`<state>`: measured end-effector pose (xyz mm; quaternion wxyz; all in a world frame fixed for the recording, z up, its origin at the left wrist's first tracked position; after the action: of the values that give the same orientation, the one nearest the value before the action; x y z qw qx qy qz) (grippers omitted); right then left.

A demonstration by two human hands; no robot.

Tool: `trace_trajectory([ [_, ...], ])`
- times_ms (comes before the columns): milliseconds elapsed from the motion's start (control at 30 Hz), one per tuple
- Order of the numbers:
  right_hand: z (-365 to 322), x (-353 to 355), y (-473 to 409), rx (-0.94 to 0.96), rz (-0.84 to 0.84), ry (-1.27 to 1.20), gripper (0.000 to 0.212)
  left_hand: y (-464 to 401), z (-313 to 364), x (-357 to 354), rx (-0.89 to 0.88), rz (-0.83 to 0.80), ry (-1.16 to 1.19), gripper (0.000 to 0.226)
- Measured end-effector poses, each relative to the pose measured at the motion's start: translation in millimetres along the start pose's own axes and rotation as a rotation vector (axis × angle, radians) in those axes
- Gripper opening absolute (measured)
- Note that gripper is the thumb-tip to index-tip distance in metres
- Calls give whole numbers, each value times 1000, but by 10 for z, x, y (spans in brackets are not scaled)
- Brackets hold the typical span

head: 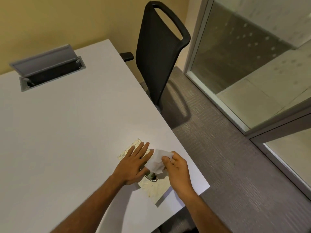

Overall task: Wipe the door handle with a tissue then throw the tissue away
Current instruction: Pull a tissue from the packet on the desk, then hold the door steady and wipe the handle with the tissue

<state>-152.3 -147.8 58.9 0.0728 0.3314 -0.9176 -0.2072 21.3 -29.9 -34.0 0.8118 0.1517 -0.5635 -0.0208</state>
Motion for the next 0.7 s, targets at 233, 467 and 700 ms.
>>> trace_trajectory([
  [233,-350,626,138,-229,109,-505,25,-176,559,536,10,142,166,76],
  [467,-1120,1951,708,-51,150,-833,34,-967,1954,1494,-232,280,214,70],
  [700,-1784,3923,1567,322,173,-1078,26,-1893,4000,2274,-568,396,168,68],
])
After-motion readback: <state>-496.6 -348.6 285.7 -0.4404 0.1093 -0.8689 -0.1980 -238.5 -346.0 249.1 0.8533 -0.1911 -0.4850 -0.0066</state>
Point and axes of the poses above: each hand's wrist, its own y-axis away from the middle knuckle, its own x-axis out of the back of the hand, z = x × y, the point moved 2 cm from there along -y, towards the middle knuckle, and after that the axes turned 1 degree about y, right-handed, at the moved point
